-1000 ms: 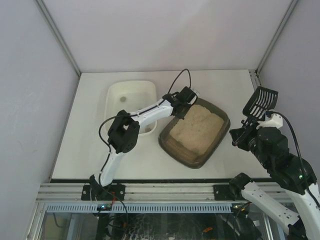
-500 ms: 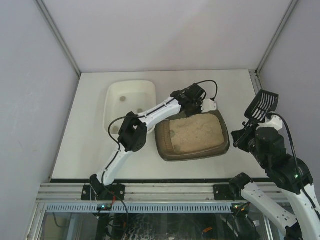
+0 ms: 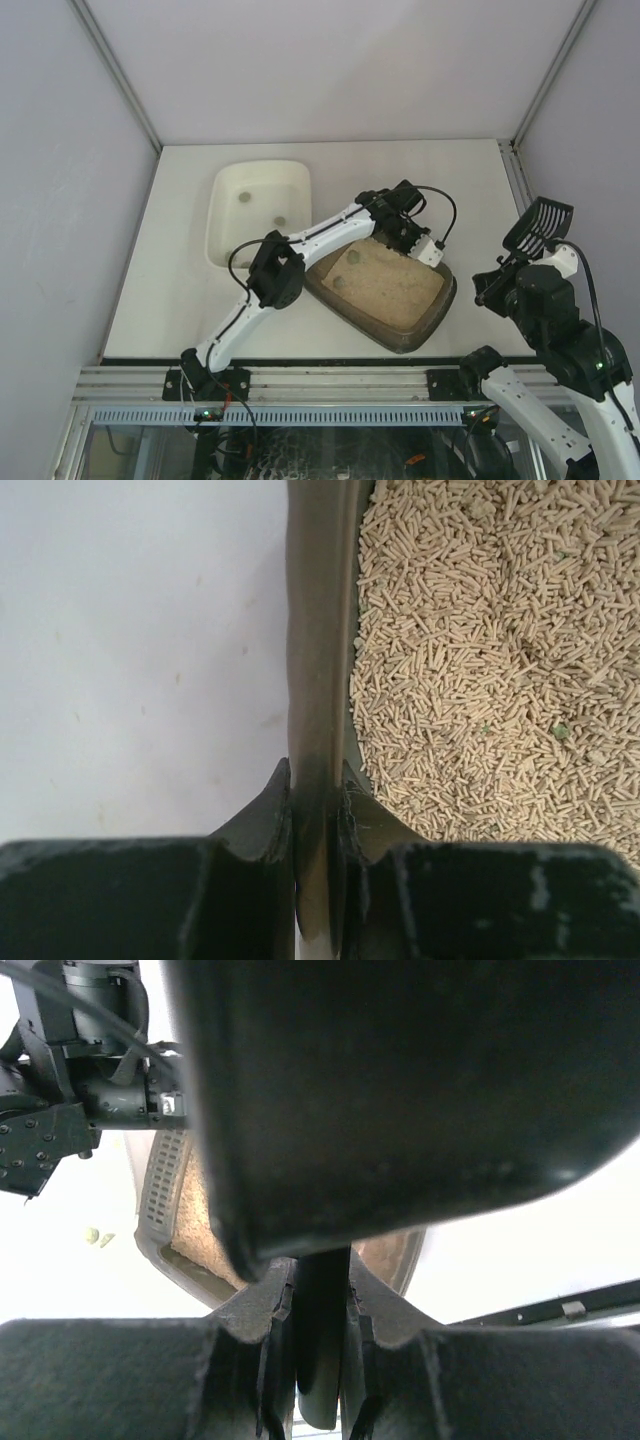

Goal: Clean the litter box

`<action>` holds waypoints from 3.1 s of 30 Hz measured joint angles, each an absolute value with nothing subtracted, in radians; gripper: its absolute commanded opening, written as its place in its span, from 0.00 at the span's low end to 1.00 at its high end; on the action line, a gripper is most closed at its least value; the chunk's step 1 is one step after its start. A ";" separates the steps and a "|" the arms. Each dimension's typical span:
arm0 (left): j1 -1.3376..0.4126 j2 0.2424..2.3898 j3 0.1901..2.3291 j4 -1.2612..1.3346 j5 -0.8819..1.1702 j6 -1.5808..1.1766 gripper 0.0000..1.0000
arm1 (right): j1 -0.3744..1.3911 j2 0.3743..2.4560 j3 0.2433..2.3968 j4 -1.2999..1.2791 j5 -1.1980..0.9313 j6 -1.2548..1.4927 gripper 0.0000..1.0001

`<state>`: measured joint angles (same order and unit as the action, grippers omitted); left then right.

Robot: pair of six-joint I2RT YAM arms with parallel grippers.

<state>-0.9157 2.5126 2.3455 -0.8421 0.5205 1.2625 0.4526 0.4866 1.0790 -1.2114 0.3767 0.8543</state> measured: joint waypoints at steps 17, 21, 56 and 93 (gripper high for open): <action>-0.986 2.553 2.411 -1.158 0.782 1.947 0.00 | 0.453 0.364 1.078 -1.385 0.441 1.032 0.00; -0.997 2.555 2.416 -1.190 0.783 1.982 0.00 | 0.461 0.356 1.078 -1.410 0.459 1.056 0.00; -1.070 2.596 2.329 -0.372 1.016 1.720 0.79 | 0.722 0.221 1.078 -1.591 0.666 1.359 0.00; -0.597 1.827 1.715 -0.259 -0.158 -0.398 1.00 | 0.385 1.034 1.147 -1.343 -0.170 0.520 0.00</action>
<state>-0.5968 1.8275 1.7145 -0.2592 -0.1581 -0.3985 0.3855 1.0344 1.1473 -1.3426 -0.1703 0.5201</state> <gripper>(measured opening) 0.998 0.142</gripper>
